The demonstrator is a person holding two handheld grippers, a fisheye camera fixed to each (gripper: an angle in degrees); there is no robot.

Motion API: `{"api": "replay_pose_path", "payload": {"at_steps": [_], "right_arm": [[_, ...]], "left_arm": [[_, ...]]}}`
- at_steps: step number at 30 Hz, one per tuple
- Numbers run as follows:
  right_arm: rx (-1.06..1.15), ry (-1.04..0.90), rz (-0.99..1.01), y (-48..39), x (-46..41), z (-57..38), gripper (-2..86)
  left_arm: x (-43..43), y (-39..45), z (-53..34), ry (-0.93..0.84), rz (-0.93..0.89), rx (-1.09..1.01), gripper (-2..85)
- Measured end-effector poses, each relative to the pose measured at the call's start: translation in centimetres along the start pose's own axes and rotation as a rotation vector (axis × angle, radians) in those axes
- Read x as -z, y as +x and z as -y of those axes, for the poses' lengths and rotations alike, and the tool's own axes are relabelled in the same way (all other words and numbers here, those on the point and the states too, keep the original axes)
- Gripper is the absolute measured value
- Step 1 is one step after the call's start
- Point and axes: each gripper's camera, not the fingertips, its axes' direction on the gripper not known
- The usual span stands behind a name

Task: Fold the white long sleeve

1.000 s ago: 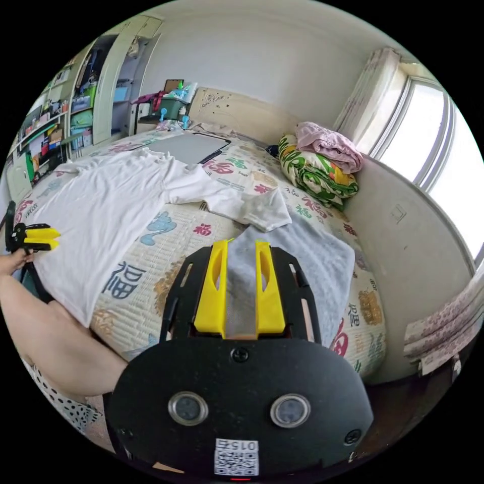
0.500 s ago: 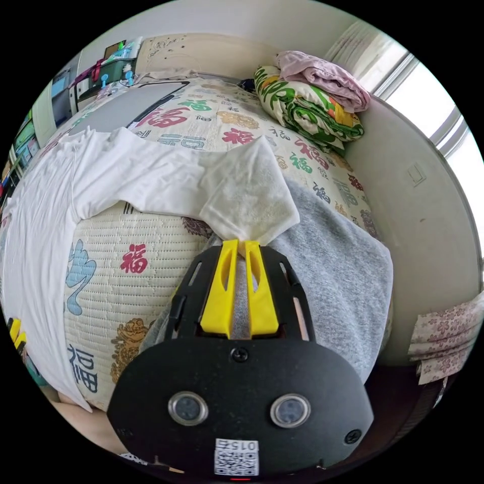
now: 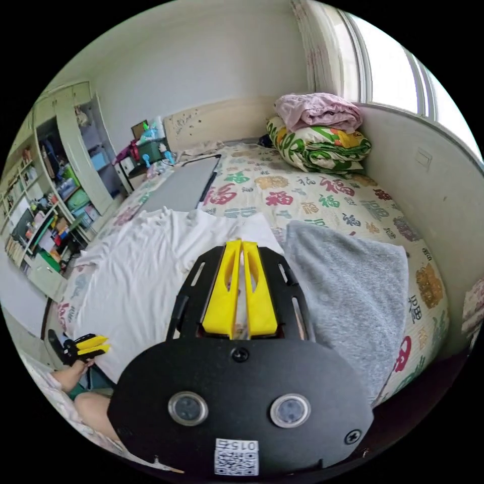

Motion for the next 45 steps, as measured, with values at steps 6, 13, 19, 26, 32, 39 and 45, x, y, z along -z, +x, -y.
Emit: {"api": "replay_pose_path", "payload": {"at_steps": [6, 13, 19, 26, 32, 39, 45], "right_arm": [[0.166, 0.101, 0.267, -13.4, 11.9, -8.6, -0.2], [0.308, 0.107, 0.530, -28.1, 18.5, -23.7, -0.3], [0.358, 0.017, 0.515, -33.2, 18.1, -34.4, -0.5], [0.354, 0.061, 0.450, -33.0, 20.9, -41.2, -0.5], [0.412, 0.052, 0.520, -31.6, 23.2, -42.2, 0.5], [0.628, -0.109, 0.513, -35.2, 24.5, -39.9, 4.8], [0.837, -0.170, 0.622, -37.0, 28.4, -35.3, 6.8]], "left_arm": [[9.5, -4.0, 4.8, 0.222, -0.130, 0.091, 12.1], [13.4, -15.1, 6.7, 0.435, -0.971, 0.563, 19.9], [10.2, -18.1, 5.0, 0.573, -1.345, 0.932, 21.8], [12.2, -15.8, 10.5, 0.353, -1.020, 0.827, 8.7], [13.8, -13.1, 12.2, 0.367, -0.840, 0.796, 0.4], [18.2, -8.7, 13.0, 0.416, -0.621, 0.665, -0.4], [19.2, -3.0, 11.3, 0.314, -0.407, 0.532, -0.4]]}}
